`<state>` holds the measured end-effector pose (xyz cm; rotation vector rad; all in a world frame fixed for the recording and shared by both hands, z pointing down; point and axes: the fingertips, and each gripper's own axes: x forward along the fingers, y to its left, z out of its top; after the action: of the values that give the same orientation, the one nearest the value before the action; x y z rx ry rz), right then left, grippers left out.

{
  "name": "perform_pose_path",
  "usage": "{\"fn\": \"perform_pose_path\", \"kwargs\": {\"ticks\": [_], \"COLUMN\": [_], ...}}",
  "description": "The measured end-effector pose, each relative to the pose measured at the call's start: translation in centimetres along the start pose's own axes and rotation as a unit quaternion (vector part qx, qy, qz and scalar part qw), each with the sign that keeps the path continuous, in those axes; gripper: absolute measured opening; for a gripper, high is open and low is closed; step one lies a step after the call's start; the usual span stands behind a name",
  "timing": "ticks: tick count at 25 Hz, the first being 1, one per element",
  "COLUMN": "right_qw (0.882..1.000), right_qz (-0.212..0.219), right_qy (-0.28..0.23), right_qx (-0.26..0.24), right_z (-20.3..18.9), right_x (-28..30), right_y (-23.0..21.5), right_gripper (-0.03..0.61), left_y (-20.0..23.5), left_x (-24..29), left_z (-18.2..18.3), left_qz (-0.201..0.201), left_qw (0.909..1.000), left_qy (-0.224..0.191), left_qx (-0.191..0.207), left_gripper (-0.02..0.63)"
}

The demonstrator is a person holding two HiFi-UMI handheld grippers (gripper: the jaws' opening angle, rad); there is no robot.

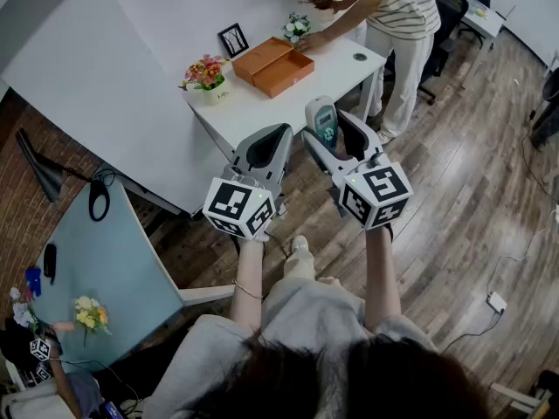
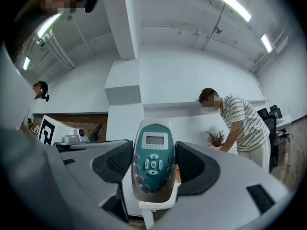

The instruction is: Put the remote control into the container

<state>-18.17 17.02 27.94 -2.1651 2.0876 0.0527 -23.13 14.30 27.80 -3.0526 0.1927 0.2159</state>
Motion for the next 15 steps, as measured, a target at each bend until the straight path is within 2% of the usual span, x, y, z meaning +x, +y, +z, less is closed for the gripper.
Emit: {"fn": "perform_pose_path", "kwargs": {"ticks": [15], "right_qw": [1.000], "right_qz": [0.008], "right_qy": [0.001], "right_qx": [-0.018], "right_z": [0.5], "right_x": [-0.8], "right_y": [2.1], "right_gripper": [0.278], "left_y": [-0.9], "left_x": [-1.3], "left_z": [1.0], "left_qz": [-0.006], "left_qw": [0.9999], "left_qy": [-0.008], "left_qx": [0.005], "left_gripper": [0.003]}}
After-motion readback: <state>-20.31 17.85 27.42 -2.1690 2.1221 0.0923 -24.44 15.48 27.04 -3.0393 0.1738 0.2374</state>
